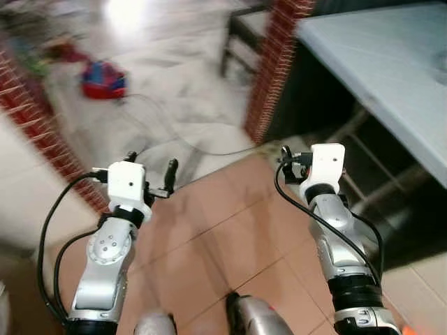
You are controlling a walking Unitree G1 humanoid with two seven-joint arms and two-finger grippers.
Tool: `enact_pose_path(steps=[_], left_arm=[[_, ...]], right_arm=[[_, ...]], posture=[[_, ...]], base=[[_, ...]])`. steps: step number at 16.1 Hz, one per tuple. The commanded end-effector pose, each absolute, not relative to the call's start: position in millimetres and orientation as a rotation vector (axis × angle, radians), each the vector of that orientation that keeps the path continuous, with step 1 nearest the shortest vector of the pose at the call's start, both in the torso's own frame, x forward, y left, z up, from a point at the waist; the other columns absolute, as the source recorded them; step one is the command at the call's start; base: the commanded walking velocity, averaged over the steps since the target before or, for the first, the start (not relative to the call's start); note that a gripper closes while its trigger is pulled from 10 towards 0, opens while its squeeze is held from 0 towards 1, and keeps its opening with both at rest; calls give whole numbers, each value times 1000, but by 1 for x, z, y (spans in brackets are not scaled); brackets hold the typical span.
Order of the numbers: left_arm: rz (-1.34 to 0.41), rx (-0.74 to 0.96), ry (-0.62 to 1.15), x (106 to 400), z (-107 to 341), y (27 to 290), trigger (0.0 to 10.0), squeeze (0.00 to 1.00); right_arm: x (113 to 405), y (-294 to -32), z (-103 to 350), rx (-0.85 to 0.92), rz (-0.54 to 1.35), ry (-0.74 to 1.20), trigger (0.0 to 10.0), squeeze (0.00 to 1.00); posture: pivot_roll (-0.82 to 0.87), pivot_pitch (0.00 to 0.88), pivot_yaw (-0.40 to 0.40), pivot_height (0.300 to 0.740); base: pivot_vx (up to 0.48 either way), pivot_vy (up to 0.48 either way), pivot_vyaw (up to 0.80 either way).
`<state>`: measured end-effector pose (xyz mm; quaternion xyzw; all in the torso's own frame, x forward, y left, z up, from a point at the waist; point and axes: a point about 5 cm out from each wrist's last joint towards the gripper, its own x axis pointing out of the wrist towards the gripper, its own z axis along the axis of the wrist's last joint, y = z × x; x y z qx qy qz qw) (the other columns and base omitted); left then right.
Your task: Restocking fridge
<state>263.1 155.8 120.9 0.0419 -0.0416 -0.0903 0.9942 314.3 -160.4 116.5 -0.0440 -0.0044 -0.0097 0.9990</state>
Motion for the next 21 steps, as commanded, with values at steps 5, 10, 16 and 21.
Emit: enact_pose_path(steps=[5, 10, 16, 21], left_arm=[[-175, 76, -86, 265, 122, 155, 10000, 0], [-174, 56, -81, 267, 122, 154, 10000, 0], [-166, 54, -80, 268, 123, 156, 10000, 0], [-149, 64, -88, 269, 124, 157, 10000, 0]], right_arm=[[316, -165, 117, -91, -32, -14, 10000, 0], [315, -163, 117, -90, -27, -16, 10000, 0], [315, -162, 117, -92, -25, -20, 10000, 0], [315, -161, 118, -103, -17, -35, 10000, 0]], posture=[[27, 133, -17, 740], [25, 134, -15, 740], [26, 133, -16, 740], [27, 133, -16, 740]], base=[[0, 0, -800], [251, 72, -800], [287, 384, -800], [55, 76, -759]])
